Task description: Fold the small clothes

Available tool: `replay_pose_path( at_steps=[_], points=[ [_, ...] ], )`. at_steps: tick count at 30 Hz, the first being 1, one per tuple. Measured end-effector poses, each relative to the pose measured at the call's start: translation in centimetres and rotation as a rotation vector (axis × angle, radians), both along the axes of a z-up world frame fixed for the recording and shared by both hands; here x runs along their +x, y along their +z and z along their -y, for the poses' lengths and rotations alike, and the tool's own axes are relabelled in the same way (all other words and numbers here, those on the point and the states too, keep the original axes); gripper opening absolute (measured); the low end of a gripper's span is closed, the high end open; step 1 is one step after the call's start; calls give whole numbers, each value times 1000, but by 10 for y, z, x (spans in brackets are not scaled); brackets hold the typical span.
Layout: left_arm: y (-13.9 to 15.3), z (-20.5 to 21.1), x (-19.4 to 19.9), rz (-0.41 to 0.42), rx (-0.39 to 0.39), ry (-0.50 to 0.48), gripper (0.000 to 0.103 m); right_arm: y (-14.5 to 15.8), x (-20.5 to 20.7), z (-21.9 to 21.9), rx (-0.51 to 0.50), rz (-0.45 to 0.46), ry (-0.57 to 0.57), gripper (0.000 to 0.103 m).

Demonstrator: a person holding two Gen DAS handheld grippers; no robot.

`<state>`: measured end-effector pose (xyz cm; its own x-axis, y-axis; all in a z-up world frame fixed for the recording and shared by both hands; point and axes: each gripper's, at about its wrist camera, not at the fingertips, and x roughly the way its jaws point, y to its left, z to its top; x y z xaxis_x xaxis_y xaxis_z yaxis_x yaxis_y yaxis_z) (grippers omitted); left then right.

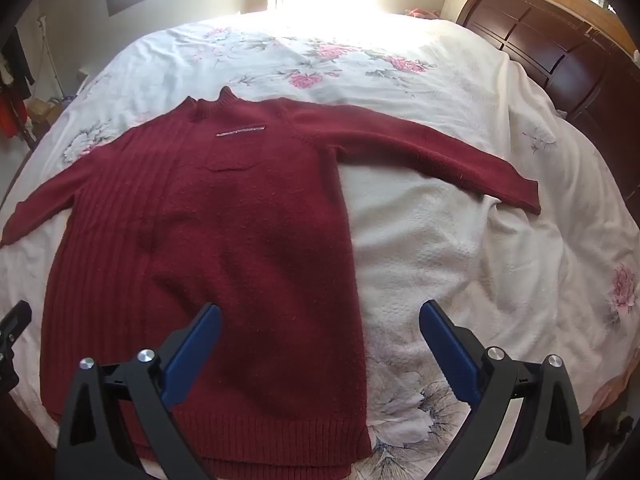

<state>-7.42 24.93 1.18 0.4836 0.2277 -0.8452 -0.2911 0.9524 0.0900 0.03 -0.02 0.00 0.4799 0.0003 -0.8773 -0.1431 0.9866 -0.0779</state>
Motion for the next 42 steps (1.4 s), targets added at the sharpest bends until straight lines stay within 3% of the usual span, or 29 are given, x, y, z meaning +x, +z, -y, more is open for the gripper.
replay_pose_path(
  at_steps=[36, 39, 42],
  points=[
    [0, -3, -1, 7, 15, 15, 100, 0, 3, 0, 3, 13, -2, 99],
    [-5, -6, 0, 30, -24, 9, 100, 0, 5, 5, 33, 43, 9, 99],
    [-26, -11, 13, 41, -152, -35, 100, -8, 18, 23, 53, 34, 23, 99]
  ],
)
